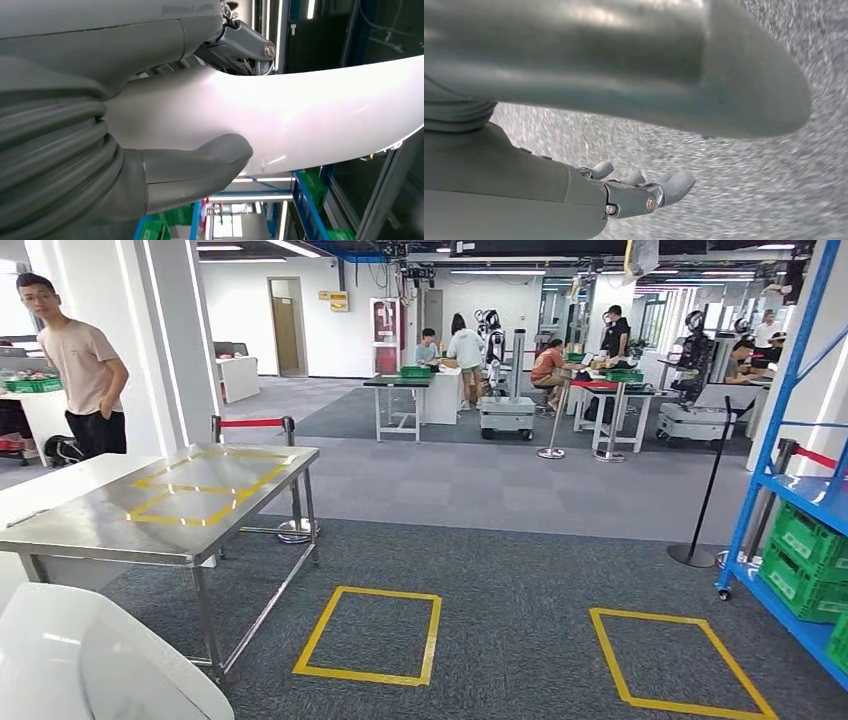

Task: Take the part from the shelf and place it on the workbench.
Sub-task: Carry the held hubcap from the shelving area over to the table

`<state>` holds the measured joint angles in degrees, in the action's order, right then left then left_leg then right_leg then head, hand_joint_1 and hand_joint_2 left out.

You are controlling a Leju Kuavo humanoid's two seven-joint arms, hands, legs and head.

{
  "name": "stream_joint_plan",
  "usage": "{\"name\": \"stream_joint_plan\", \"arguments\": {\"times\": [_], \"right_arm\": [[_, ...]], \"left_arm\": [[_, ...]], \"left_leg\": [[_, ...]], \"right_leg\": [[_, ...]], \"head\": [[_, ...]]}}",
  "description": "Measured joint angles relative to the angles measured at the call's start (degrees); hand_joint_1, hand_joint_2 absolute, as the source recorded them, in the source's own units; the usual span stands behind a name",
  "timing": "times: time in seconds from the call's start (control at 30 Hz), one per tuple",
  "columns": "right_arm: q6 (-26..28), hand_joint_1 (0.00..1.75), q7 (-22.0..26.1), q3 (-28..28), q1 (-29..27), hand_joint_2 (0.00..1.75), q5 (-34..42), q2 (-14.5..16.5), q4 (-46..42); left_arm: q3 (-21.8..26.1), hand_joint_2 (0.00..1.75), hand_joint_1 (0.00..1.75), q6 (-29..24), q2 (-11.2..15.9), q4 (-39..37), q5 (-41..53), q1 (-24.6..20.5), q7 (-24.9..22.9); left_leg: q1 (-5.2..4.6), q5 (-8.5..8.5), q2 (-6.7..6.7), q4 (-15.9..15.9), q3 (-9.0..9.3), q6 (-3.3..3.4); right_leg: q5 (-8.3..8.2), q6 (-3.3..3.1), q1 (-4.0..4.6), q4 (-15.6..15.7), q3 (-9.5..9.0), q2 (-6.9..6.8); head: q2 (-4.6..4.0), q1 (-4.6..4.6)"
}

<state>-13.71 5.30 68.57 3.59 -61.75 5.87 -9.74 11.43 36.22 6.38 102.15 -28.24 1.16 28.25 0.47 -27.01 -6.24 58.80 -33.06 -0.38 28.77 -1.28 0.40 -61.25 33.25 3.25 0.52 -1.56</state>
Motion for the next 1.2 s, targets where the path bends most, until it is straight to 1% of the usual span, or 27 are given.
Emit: {"name": "stream_joint_plan", "arguments": {"times": [0.07,0.13,0.17,0.2,0.27,0.3,0.33,0.37,0.4,0.47,0.53,0.57,0.63,0.67,0.7,0.77,0.8,0.83,0.87,0.9,0.93,1.0,1.03,1.07,1.13,1.17,1.2], "right_arm": [[0.0,0.0,0.4,0.0,0.1,0.0,-0.3,0.0,0.0],[-0.1,0.0,1.0,0.0,0.3,0.0,-0.6,0.1,0.0],[-0.2,0.0,1.3,0.0,0.4,0.0,-0.8,0.1,0.0],[-0.3,0.0,1.5,0.0,0.4,0.0,-1.0,0.2,0.0],[-0.4,0.0,1.7,0.0,0.2,0.0,-1.3,0.2,0.0],[-0.4,0.0,1.6,0.0,0.1,0.0,-1.5,0.2,0.0],[-0.4,0.0,1.3,0.0,0.0,0.0,-1.5,0.2,0.0],[-0.4,0.0,0.9,0.0,0.0,0.0,-1.6,0.2,0.0],[-0.3,0.0,0.4,0.0,0.0,0.0,-1.6,0.2,0.0],[-0.1,0.0,-0.7,0.0,0.1,0.0,-1.4,0.3,0.0],[0.0,0.0,-1.7,0.0,0.1,0.0,-1.2,0.3,0.0],[0.1,0.0,-2.1,0.0,0.2,0.0,-1.1,0.3,0.0],[0.2,0.0,-2.4,0.0,0.4,0.0,-1.1,0.4,0.0],[0.2,0.0,-2.5,0.0,0.4,0.0,-1.1,0.4,0.0],[0.2,0.0,-2.4,0.0,0.5,0.0,-1.1,0.4,0.0],[0.1,0.0,-2.4,0.0,0.4,0.0,-1.1,0.4,0.0],[0.1,0.0,-2.4,0.0,0.3,0.0,-1.1,0.4,0.0],[0.1,0.0,-2.4,0.0,0.2,0.0,-1.1,0.4,0.0],[0.0,0.0,-2.4,0.0,0.1,0.0,-1.1,0.4,0.0],[0.0,0.0,-2.3,0.0,0.1,0.0,-1.1,0.4,0.0],[0.0,0.0,-2.2,0.0,0.1,0.0,-1.1,0.4,0.0],[0.0,0.0,-2.0,0.0,0.1,0.0,-1.1,0.4,0.0],[0.0,0.0,-1.8,0.0,0.2,0.0,-1.1,0.5,0.0],[0.0,0.0,-1.6,0.0,0.2,0.0,-1.0,0.5,0.0],[0.1,0.0,-1.4,0.0,0.4,0.0,-1.0,0.6,0.0],[0.1,0.0,-1.4,0.0,0.5,0.0,-1.0,0.8,0.0],[0.1,0.0,-1.4,0.0,0.5,0.0,-1.1,0.9,0.0]], "left_arm": [[0.3,1.75,1.75,0.0,0.3,-0.3,-0.2,0.1,0.0],[0.9,1.75,1.75,-0.1,0.8,-0.4,-0.7,0.6,0.0],[1.3,1.75,1.75,-0.1,1.1,-0.3,-1.0,0.9,0.1],[1.8,1.75,1.75,-0.2,1.3,-0.1,-1.2,1.2,0.1],[2.3,1.75,1.75,-0.6,1.5,0.1,-1.6,1.7,-0.1],[2.5,1.75,1.75,-0.9,1.5,0.1,-1.7,2.1,-0.3],[2.7,1.75,1.75,-1.0,1.5,0.1,-1.7,2.7,-0.5],[3.0,1.75,1.75,-1.1,1.5,0.2,-1.8,3.2,-0.6],[3.3,1.75,1.75,-1.2,1.5,0.4,-1.8,3.6,-0.7],[3.7,1.75,1.75,-1.2,1.6,0.9,-1.8,4.0,-0.7],[4.1,1.75,1.75,-1.2,1.6,1.3,-2.0,4.0,-0.8],[4.3,1.75,1.75,-1.2,1.6,1.4,-2.1,3.9,-0.9],[4.8,1.75,1.75,-1.2,1.7,1.6,-2.5,3.9,-1.1],[5.1,1.75,1.75,-1.2,1.8,1.7,-2.6,3.9,-1.2],[5.4,1.75,1.75,-1.3,1.9,1.9,-2.8,3.9,-1.3],[5.7,1.75,1.75,-1.3,2.1,2.1,-2.9,3.9,-1.4],[5.7,1.75,1.75,-1.3,2.1,2.2,-2.9,4.0,-1.4],[5.7,1.75,1.75,-1.3,2.1,2.2,-3.0,4.1,-1.5],[5.8,1.75,1.75,-1.2,2.2,2.2,-3.1,4.2,-1.5],[6.0,1.75,1.75,-1.2,2.3,2.2,-3.1,4.3,-1.5],[6.1,1.75,1.75,-1.2,2.4,2.2,-3.2,4.3,-1.4],[6.2,1.75,1.75,-1.1,2.6,2.2,-3.5,4.3,-1.4],[6.2,1.75,1.75,-1.1,2.8,2.1,-3.6,4.1,-1.4],[6.2,1.75,1.75,-1.0,2.9,1.9,-3.7,3.9,-1.4],[6.1,1.75,1.75,-0.8,3.3,1.4,-3.8,3.3,-1.4],[6.1,1.75,1.75,-0.7,3.6,1.1,-3.8,2.9,-1.4],[6.1,1.75,1.75,-0.7,3.8,0.7,-3.8,2.4,-1.5]], "left_leg": [[0.13,0.27,-1.36,-0.2,-0.26,-0.58],[0.13,0.42,-2.13,-0.3,-0.63,-1.24],[-0.03,-0.05,-1.23,0.2,-0.98,-1.48],[-0.21,-1.13,0.29,1.7,-1.77,-1.7],[-0.27,-4.62,3.91,7.6,-4.51,-2.1],[-0.13,-6.15,4.79,11.0,-6.08,-2.35],[0.02,-6.89,5.26,13.4,-7.1,-2.6],[0.14,-6.63,5.59,13.9,-7.26,-2.81],[0.25,-5.46,6.03,12.4,-6.34,-3.01],[0.35,-2.28,8.24,5.4,-2.41,-3.17],[0.26,-0.71,10.08,0.5,0.35,-2.46],[0.17,-0.67,10.18,-0.1,0.5,-1.92],[0.19,-0.44,8.69,0.0,0.23,-0.94],[0.29,-0.28,8.04,-0.1,0.22,-0.56],[0.4,-0.06,7.39,-0.2,0.27,-0.18],[0.53,0.32,6.07,-0.3,0.1,0.33],[0.53,0.45,5.32,-0.2,-0.12,0.44],[0.51,0.52,4.51,-0.2,-0.31,0.44],[0.5,0.58,3.67,-0.1,-0.45,0.38],[0.5,0.63,2.83,0.0,-0.54,0.31],[0.5,0.69,1.98,0.1,-0.57,0.2],[0.51,0.87,0.48,0.2,-0.7,-0.21],[0.52,1.01,-0.2,0.1,-0.84,-0.55],[0.54,1.19,-0.83,0.0,-1.02,-0.96],[0.58,1.67,-2.03,-0.4,-1.41,-1.85],[0.53,1.61,-1.59,-0.2,-1.73,-2.17],[0.43,0.94,-0.32,0.7,-2.34,-2.39]], "right_leg": [[-0.55,-0.23,0.29,2.3,-0.93,0.62],[-0.91,-0.62,0.13,2.9,-1.12,-0.75],[-1.09,-0.9,-0.02,3.3,-1.26,-1.41],[-1.28,-1.18,-0.21,3.7,-1.39,-2.19],[-1.36,-1.54,-0.23,4.0,-1.49,-3.76],[-1.29,-1.63,-0.2,4.0,-1.48,-4.65],[-1.2,-1.66,-0.2,3.9,-1.45,-5.52],[-1.08,-1.64,-0.23,3.8,-1.42,-6.37],[-0.93,-1.56,-0.3,3.6,-1.4,-7.21],[-0.52,-1.13,-0.35,3.2,-1.44,-8.7],[0.04,-0.42,-0.14,2.7,-1.66,-9.97],[0.22,-0.06,-0.01,2.5,-1.85,-10.58],[0.51,0.6,-0.05,2.4,-2.24,-11.62],[0.98,0.99,-0.21,2.0,-2.23,-10.87],[2.07,1.36,-0.4,0.6,-1.77,-9.27],[5.81,1.94,-0.72,-5.7,0.89,-5.15],[7.65,2.04,-0.78,-9.6,2.75,-4.06],[8.67,2.07,-0.8,-12.6,4.26,-3.64],[8.48,2.0,-0.8,-13.7,4.88,-3.48],[7.17,1.85,-0.82,-12.6,4.43,-3.32],[5.08,1.63,-0.84,-9.3,2.92,-2.9],[1.65,1.11,-0.83,-1.3,-0.66,-0.67],[0.84,0.93,-0.78,1.1,-1.7,0.1],[0.66,0.76,-0.66,2.1,-2.05,0.43],[0.32,0.23,-0.57,2.4,-1.98,-0.92],[0.05,-0.21,-0.63,2.6,-1.99,-1.65],[-0.22,-0.67,-0.73,2.9,-1.98,-2.38]], "head": [[0.01,0.02],[0.01,0.03],[0.0,0.1],[0.0,0.19],[0.0,0.37],[0.01,0.37],[0.01,0.39],[0.01,0.4],[0.01,0.42],[0.0,0.45],[0.0,0.43],[0.0,0.41],[0.01,0.38],[0.0,0.38],[0.01,0.36],[0.01,0.28],[0.01,0.25],[0.01,0.22],[0.01,0.21],[0.01,0.2],[0.01,0.18],[0.01,0.18],[0.01,0.18],[0.0,0.19],[0.01,0.18],[0.0,0.21],[0.0,0.29]]}}
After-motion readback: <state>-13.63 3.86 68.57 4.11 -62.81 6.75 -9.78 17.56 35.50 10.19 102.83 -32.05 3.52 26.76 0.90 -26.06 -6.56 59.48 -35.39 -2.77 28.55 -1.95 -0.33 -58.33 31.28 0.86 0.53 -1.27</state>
